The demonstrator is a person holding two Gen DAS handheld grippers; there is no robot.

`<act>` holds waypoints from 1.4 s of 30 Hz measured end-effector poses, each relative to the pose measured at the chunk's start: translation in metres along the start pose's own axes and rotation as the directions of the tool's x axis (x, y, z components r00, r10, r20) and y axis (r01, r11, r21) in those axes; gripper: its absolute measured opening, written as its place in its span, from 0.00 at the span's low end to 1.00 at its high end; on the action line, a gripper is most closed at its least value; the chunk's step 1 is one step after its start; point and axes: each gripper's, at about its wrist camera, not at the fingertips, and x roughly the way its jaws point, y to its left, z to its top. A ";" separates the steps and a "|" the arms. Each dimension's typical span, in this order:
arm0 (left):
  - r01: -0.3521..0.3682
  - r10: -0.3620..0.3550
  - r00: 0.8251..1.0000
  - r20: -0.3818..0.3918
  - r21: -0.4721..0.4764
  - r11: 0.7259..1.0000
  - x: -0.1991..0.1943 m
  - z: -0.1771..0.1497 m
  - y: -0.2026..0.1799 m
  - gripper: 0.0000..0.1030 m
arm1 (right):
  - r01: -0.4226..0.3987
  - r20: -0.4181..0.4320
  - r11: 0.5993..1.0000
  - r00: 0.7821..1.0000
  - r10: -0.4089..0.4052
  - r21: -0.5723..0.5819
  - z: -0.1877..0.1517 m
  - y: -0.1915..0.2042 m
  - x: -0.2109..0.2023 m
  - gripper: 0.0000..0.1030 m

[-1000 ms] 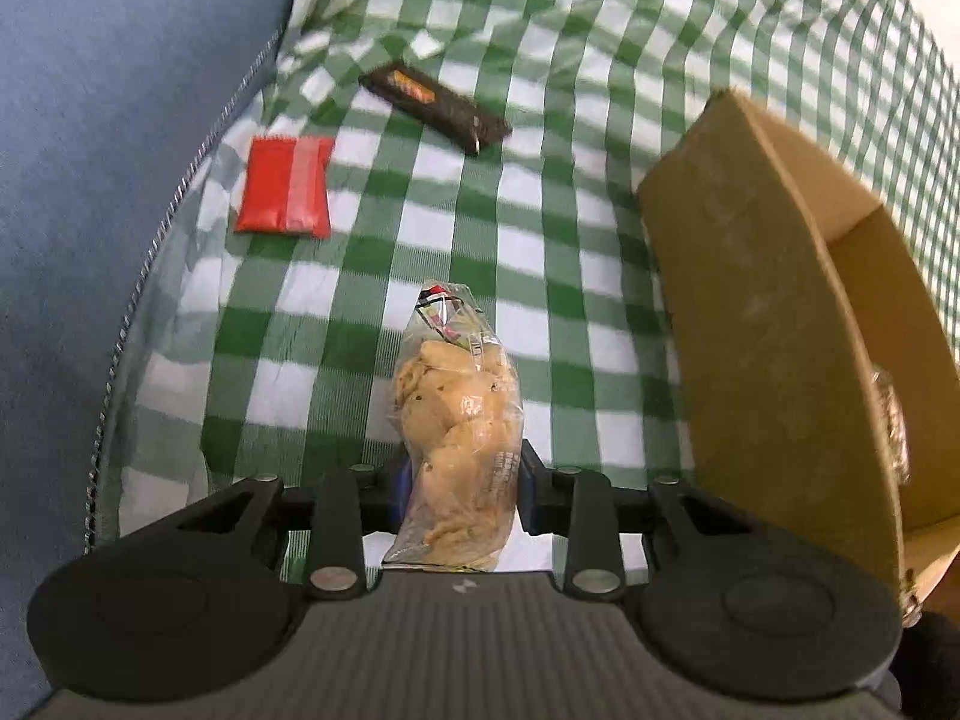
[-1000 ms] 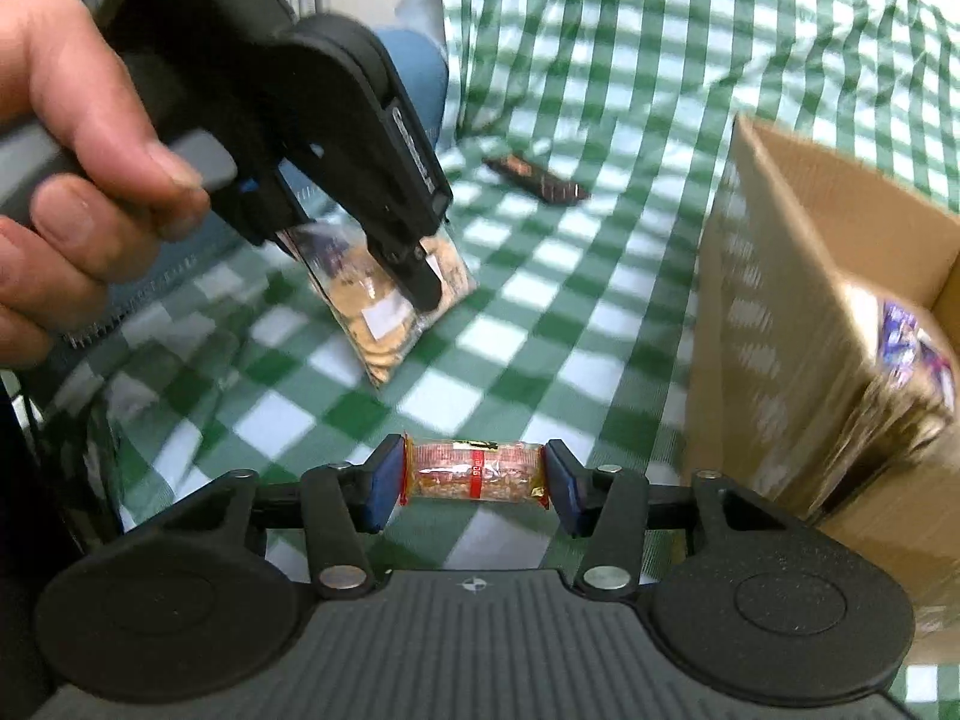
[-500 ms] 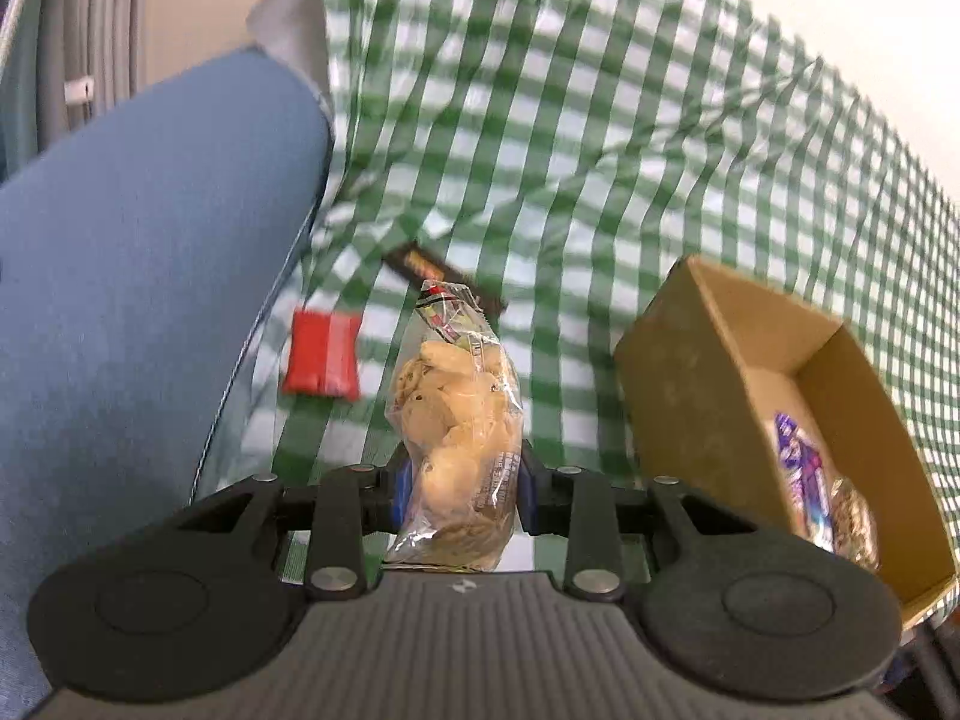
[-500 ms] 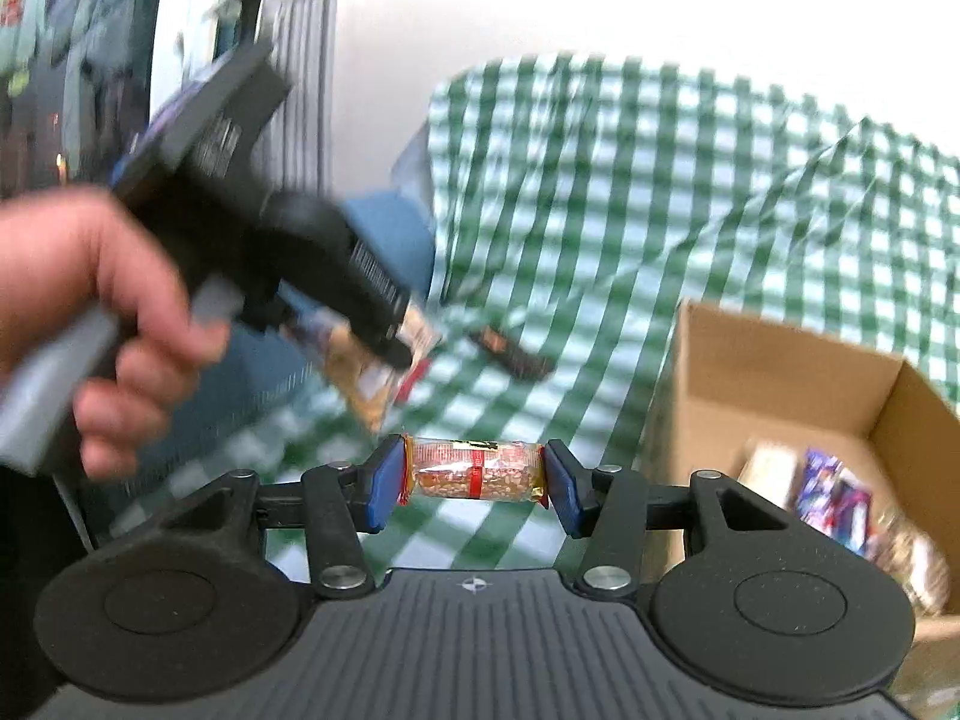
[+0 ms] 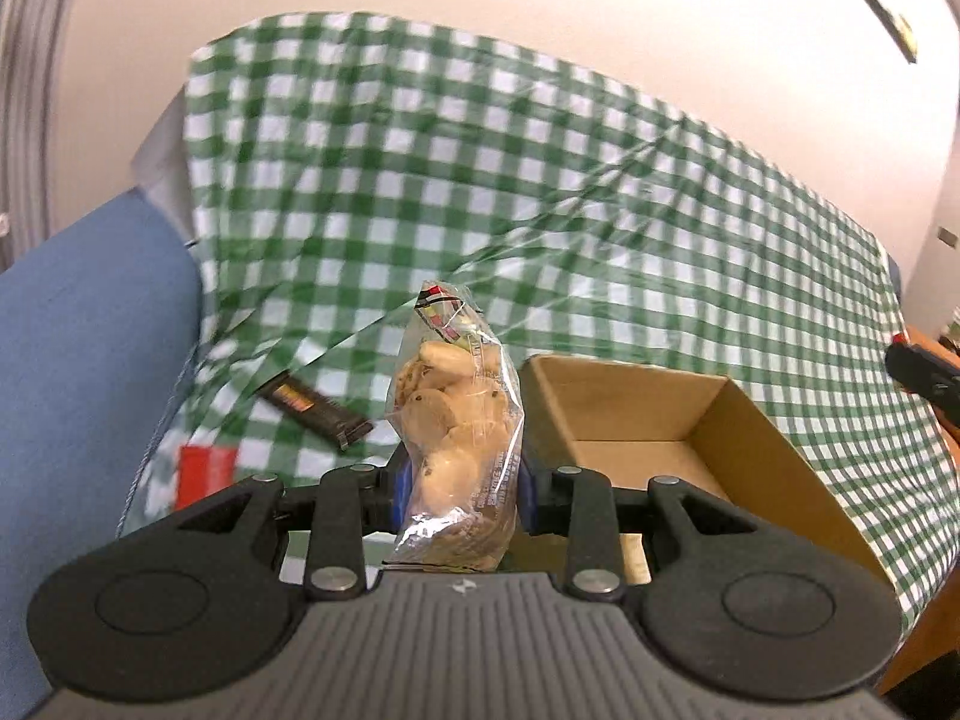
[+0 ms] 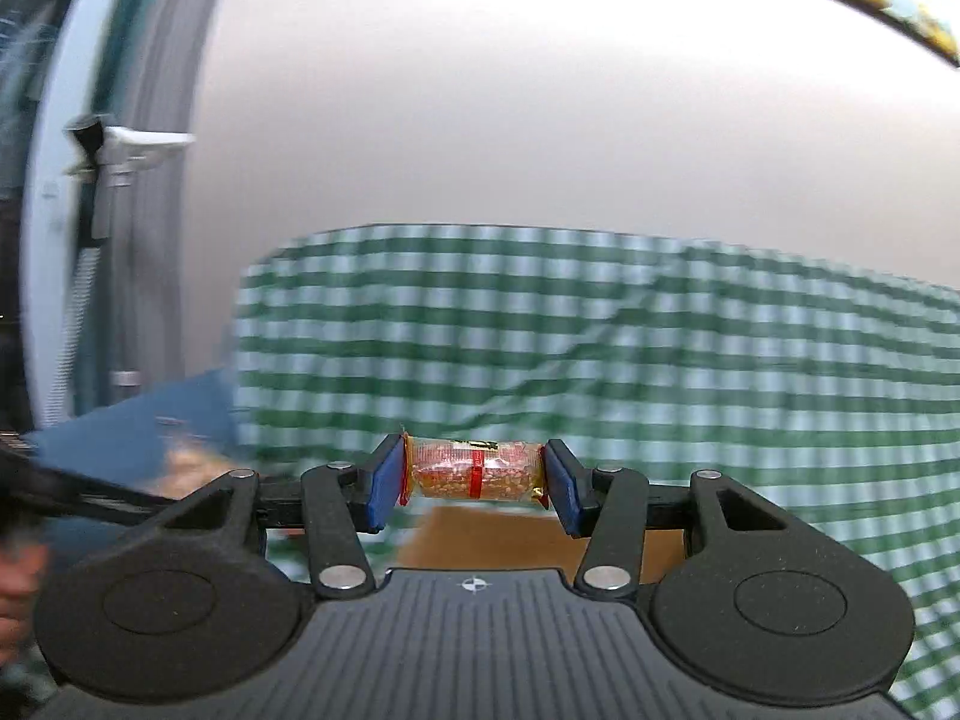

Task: Organize snacks
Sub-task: 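Carry the cookie bag with the left tool while the right tool carries the red bar over the box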

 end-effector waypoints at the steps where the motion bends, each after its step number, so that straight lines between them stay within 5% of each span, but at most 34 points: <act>1: 0.007 -0.007 1.000 0.005 0.013 1.000 0.001 0.000 -0.006 0.35 | 0.035 -0.006 0.999 0.999 -0.035 0.008 -0.005 -0.012 0.002 0.50; 5: 0.045 -0.047 0.999 0.028 0.051 0.998 0.004 0.000 -0.024 0.35 | 0.137 -0.095 0.984 0.987 -0.126 0.112 -0.030 -0.054 0.012 0.50; 9: 0.084 -0.090 0.994 0.064 0.084 0.993 0.006 0.001 -0.043 0.35 | 0.172 -0.060 0.973 0.985 -0.165 0.151 -0.036 -0.073 0.008 0.50; 14: 0.127 -0.140 0.985 0.103 0.117 0.985 0.013 0.003 -0.068 0.35 | 0.179 -0.072 0.975 0.983 -0.170 0.133 -0.043 -0.082 0.016 0.50; 26: 0.202 -0.215 0.975 0.052 0.190 0.961 0.056 -0.004 -0.119 0.35 | 0.179 -0.090 0.982 0.981 -0.173 0.062 -0.044 -0.079 0.020 0.50; 42: 0.259 -0.269 0.962 0.038 0.170 0.951 0.065 -0.008 -0.130 0.35 | 0.163 -0.093 0.987 0.983 -0.161 0.009 -0.045 -0.070 0.028 0.50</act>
